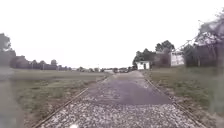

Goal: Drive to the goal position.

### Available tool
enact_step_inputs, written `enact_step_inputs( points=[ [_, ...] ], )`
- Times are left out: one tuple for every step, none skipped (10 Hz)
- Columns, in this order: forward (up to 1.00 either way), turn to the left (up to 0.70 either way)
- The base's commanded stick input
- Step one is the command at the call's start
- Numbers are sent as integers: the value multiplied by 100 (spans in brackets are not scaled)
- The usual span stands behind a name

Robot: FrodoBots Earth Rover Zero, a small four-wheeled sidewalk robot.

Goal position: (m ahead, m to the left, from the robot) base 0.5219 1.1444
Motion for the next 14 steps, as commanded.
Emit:
enact_step_inputs(
  points=[
    [70,-35],
    [70,-35],
    [70,-35],
    [70,-35],
    [70,-35],
    [70,-24],
    [70,-8],
    [70,0],
    [70,0],
    [70,0],
    [70,0],
    [70,0],
    [70,0],
    [70,0]
  ],
)
